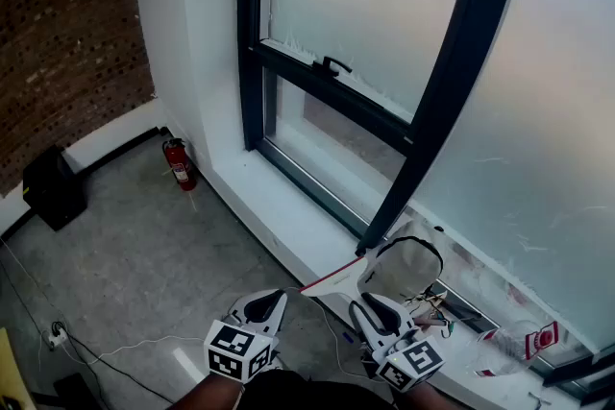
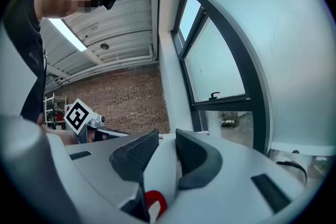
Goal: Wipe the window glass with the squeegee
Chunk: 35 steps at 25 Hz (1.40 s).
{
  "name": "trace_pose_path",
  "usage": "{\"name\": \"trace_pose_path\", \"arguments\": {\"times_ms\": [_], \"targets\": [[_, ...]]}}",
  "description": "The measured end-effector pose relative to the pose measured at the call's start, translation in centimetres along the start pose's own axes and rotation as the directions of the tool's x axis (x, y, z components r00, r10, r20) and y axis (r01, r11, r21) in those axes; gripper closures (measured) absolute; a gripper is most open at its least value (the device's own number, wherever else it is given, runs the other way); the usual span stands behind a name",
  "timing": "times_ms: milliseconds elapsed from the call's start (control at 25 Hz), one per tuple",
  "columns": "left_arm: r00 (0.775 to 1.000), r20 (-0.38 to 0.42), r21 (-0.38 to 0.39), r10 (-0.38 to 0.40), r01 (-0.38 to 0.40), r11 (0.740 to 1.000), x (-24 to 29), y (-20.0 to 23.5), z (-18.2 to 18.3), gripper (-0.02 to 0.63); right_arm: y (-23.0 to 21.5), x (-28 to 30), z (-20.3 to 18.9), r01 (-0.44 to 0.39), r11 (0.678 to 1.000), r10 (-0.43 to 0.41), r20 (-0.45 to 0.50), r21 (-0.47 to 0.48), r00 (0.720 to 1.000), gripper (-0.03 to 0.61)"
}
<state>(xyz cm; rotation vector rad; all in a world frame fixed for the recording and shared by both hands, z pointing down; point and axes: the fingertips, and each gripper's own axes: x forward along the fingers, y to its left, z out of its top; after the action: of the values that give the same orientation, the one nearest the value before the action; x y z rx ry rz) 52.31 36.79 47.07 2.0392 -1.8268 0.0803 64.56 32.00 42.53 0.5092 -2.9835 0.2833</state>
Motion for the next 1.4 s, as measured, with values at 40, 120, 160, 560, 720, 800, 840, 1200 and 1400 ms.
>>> {"name": "trace_pose_path", "arguments": {"times_ms": [40,120,160,560,720,800,840,1200,1400], "targets": [[1.0,0.002,-0.001,0.003,-0.003,1.0,0.0,0.8,0.2,0.614,0.1,0.8,0.1,-0.002,1.0,0.002,0.001,0.0,1.0,0.486],[1.0,0.008,-0.001,0.008,-0.008,1.0,-0.1,2.4,0.6,0.614,0.4,2.5,0.1,-0.006,1.0,0.006,0.002,-0.002,1.0,0.486],[1.0,0.011,0.0,0.01,-0.01,1.0,-0.1,3.3,0.8,0.614,0.6,3.3,0.2,-0.007,1.0,0.007,0.003,-0.005,1.0,0.486],[0.997,-0.002,-0.025,0.071,-0.071,0.997,-2.0,11.0,0.4,0.614,3.9,11.2,-0.5,-0.069,0.998,0.069,-0.022,0.01,0.997,0.486],[0.993,0.002,-0.031,0.116,-0.116,0.993,-3.4,13.4,0.1,0.614,4.1,13.1,-1.3,-0.073,0.997,0.074,-0.047,0.022,0.996,0.486],[0.99,0.005,-0.05,0.141,-0.14,0.989,-3.9,14.4,-0.1,0.614,4.0,14.2,-1.8,-0.083,0.996,0.085,-0.057,0.038,0.995,0.486],[0.989,0.005,-0.059,0.149,-0.149,0.987,-4.2,14.8,-0.1,0.614,4.1,14.8,-1.9,-0.097,0.994,0.1,-0.06,0.055,0.993,0.486],[0.972,-0.023,-0.095,0.236,-0.237,0.967,-6.7,19.6,-0.4,0.614,7.6,22.3,-1.3,-0.264,0.963,0.268,-0.063,0.063,0.961,0.486],[0.957,-0.017,-0.086,0.29,-0.29,0.953,-6.5,24.3,1.3,0.614,7.1,27.6,-1.1,-0.288,0.956,0.291,-0.054,0.064,0.955,0.486]]}}
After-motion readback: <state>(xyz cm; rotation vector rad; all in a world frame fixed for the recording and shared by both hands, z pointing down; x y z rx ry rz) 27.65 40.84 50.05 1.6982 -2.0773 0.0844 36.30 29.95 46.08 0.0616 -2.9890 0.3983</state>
